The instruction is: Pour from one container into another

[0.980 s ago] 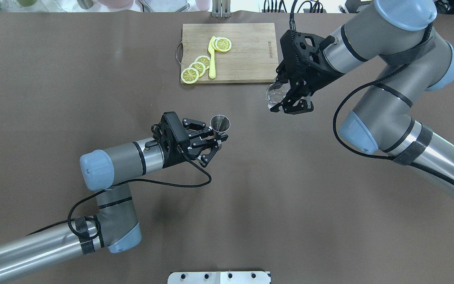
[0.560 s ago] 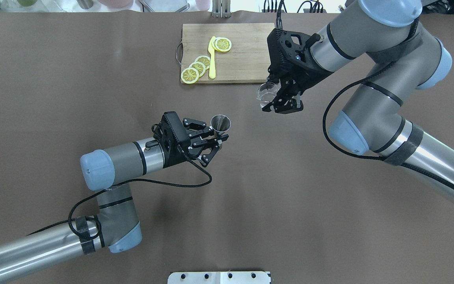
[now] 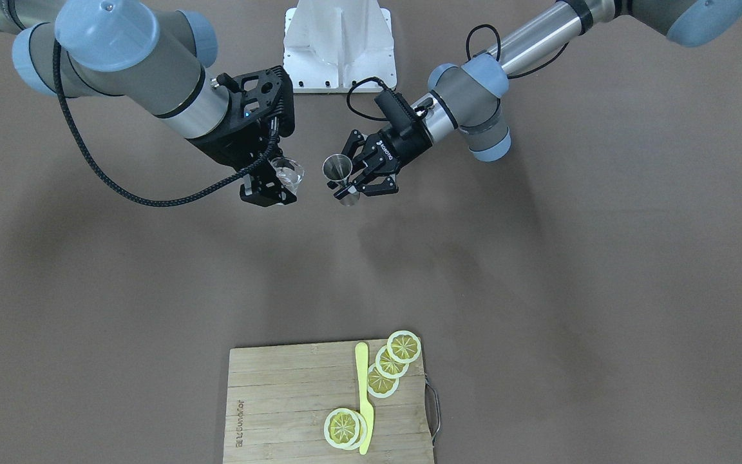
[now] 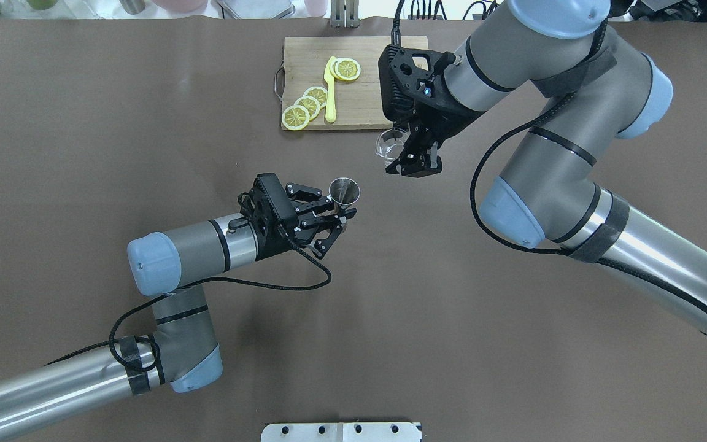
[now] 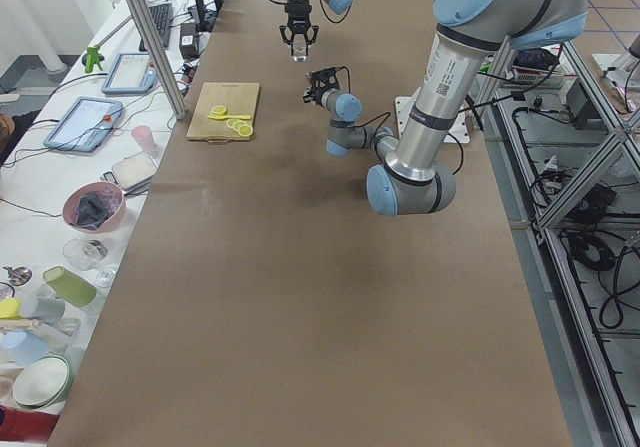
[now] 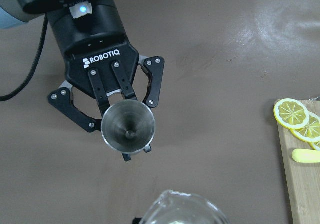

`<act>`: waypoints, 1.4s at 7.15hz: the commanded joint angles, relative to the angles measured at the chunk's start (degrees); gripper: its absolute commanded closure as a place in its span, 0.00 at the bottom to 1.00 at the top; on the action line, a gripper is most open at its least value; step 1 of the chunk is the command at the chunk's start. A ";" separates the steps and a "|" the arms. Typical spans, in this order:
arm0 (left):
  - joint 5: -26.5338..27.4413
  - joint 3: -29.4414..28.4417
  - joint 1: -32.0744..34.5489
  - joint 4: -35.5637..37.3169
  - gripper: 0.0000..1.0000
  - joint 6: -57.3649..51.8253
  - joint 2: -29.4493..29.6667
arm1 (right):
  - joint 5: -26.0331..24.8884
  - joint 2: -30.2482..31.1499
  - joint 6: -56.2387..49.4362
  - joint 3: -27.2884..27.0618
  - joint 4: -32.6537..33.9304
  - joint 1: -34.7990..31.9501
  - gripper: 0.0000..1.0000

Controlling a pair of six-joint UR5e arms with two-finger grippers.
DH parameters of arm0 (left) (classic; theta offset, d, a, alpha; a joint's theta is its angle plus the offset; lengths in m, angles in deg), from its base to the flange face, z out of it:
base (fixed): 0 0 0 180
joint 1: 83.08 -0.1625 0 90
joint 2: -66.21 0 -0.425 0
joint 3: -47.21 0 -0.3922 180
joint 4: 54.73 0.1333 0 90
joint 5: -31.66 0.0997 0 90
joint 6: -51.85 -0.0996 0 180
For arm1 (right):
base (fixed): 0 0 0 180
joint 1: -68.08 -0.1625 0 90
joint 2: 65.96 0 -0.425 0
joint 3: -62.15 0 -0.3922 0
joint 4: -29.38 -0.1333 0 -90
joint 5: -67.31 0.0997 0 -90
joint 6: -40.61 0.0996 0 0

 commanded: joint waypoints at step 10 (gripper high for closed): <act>0.06 -0.49 -0.28 0.02 1.00 -0.01 0.70 | -11.29 -0.82 -5.76 -8.90 19.89 6.90 1.00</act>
